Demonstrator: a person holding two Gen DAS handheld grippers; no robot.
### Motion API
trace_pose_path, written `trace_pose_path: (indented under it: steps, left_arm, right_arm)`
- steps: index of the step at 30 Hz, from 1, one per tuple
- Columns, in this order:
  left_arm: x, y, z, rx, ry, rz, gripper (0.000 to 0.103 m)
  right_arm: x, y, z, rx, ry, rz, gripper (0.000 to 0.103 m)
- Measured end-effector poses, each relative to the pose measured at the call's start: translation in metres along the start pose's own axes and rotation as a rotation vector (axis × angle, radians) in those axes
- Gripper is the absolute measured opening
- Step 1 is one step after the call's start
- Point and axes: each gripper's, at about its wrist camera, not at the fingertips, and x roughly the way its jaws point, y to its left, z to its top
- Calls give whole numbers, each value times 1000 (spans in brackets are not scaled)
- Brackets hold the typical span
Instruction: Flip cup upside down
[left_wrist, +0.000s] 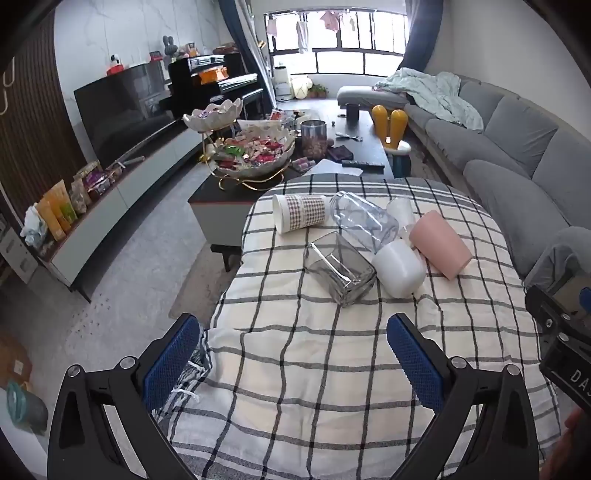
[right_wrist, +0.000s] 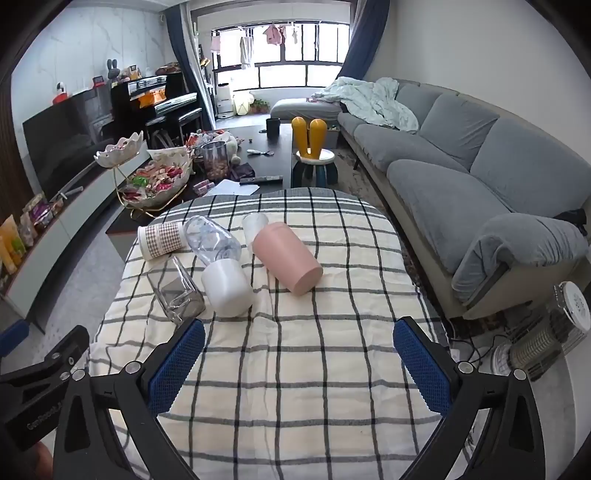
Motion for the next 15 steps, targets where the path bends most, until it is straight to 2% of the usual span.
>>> trace_pose_path:
  steps: [3,7,15]
  left_arm:
    - [-5,7,-1,-5,-38,-12,103]
    - [-4,-3,0,26,-29,26,103]
    - [-4,-4,-1,24,-29,22,103]
  right_arm:
    - [0,0,0,4,-1,4,102]
    - [-1,0,0,3,-3,0,102]
    - [-2,-2,1,4,-4,2,102]
